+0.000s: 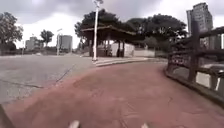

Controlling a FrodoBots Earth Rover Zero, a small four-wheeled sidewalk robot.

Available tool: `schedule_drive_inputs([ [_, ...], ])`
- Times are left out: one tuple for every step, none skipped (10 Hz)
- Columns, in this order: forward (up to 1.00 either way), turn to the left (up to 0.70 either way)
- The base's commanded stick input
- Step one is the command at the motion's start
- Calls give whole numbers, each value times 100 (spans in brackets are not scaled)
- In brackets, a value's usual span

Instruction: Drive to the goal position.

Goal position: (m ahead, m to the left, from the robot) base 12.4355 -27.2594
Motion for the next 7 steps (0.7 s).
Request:
schedule_drive_inputs([
  [70,0],
  [70,0],
  [70,0],
  [70,0],
  [70,0],
  [70,0],
  [70,0],
])
